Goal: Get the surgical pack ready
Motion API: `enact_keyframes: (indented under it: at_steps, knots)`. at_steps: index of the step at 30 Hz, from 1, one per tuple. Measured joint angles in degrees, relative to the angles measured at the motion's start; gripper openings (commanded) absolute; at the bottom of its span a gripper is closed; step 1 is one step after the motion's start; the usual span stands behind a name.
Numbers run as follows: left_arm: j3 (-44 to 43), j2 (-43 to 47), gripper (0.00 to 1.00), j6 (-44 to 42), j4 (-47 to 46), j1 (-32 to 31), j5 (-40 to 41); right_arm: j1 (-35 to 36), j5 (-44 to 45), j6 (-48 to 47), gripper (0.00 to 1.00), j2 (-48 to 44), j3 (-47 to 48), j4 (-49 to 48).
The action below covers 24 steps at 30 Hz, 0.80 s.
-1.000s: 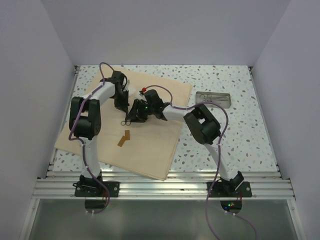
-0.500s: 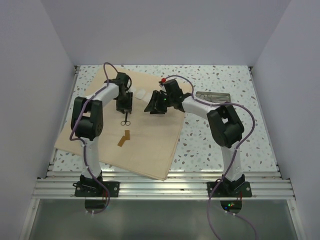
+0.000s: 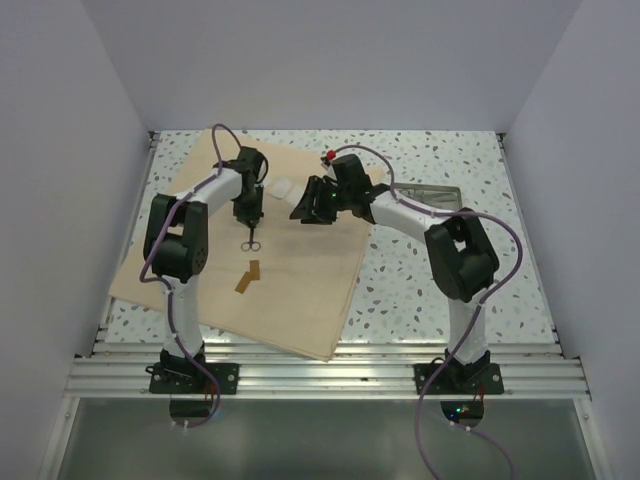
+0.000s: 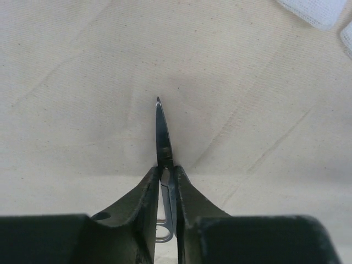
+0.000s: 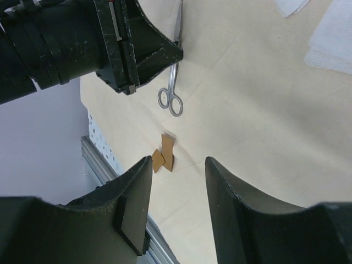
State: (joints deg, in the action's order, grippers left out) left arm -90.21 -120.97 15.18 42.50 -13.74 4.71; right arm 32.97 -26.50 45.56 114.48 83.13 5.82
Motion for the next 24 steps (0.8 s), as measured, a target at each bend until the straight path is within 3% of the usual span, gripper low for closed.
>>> enact_keyframes:
  at_steps: [4, 24]
  knots:
    - [-0.9, -0.5, 0.00, -0.7, 0.7, 0.0, -0.3, 1.5, 0.0, 0.4, 0.47, 2.7, 2.1, -0.2]
    - [-1.6, -1.3, 0.00, -0.8, 1.4, 7.3, -17.8, 9.4, -3.1, 5.5, 0.50, 22.1, 16.8, -4.2]
